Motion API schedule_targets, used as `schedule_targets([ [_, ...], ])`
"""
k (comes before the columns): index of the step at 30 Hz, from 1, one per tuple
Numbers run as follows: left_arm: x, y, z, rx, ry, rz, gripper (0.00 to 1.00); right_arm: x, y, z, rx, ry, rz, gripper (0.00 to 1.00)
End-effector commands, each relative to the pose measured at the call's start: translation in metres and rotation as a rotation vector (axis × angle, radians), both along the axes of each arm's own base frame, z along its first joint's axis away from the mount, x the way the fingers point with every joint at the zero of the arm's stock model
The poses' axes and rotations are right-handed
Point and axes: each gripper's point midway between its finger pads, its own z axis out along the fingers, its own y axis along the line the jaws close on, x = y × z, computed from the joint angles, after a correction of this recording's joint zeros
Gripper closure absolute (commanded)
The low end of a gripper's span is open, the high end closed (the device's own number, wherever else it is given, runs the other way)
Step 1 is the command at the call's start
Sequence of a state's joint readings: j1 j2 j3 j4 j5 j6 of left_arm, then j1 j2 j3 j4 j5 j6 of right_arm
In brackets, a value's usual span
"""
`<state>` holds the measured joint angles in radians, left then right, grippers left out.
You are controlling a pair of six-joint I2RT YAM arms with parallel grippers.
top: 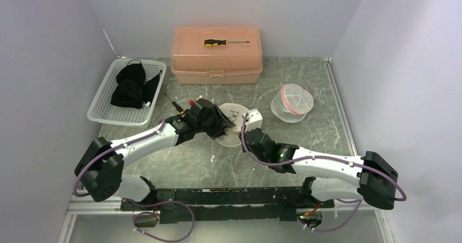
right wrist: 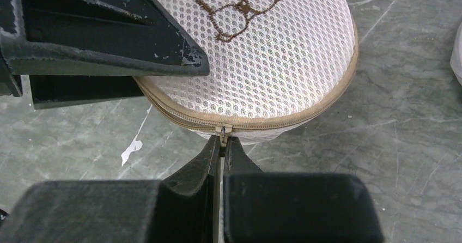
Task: Unzip the laundry bag and remove the bra
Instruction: Unzip the laundry bag at the center of the board.
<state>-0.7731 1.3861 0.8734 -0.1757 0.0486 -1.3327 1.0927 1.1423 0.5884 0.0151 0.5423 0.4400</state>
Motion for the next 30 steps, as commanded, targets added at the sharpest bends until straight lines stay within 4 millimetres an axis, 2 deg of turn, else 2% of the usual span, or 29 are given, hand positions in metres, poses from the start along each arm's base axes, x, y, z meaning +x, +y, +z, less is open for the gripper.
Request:
schedule_targets([
  [1,0.011,-0.011,0.021,-0.056,-0.049,0.011,0.51,0.004,0.007,0.019,0.032,-0.031,0.013,1.00],
  [4,0.011,-0.010,0.022,-0.049,-0.072,-0.003,0.71,0.004,0.002,0.019,0.020,-0.034,0.006,1.00],
  [9,0.012,0.000,0.022,-0.035,-0.091,0.009,0.95,0.007,-0.006,0.020,0.026,-0.039,-0.016,1.00],
  [10,0.013,0.002,0.022,-0.033,-0.089,0.013,0.97,0.007,-0.012,0.016,0.012,-0.029,-0.023,1.00],
  [14,0.015,0.009,0.021,-0.035,-0.094,0.000,0.97,0.013,-0.027,0.015,0.018,-0.023,-0.052,1.00],
  [24,0.020,0.008,0.028,-0.121,-0.116,-0.154,0.97,0.039,-0.065,0.000,0.075,0.044,-0.157,1.00],
  [27,0.021,0.005,0.041,-0.160,-0.178,-0.245,0.97,0.039,-0.067,0.004,0.090,0.032,-0.160,1.00],
  [30,0.025,0.001,0.067,-0.199,-0.268,-0.396,0.95,0.033,-0.064,0.027,0.114,-0.037,-0.125,1.00],
])
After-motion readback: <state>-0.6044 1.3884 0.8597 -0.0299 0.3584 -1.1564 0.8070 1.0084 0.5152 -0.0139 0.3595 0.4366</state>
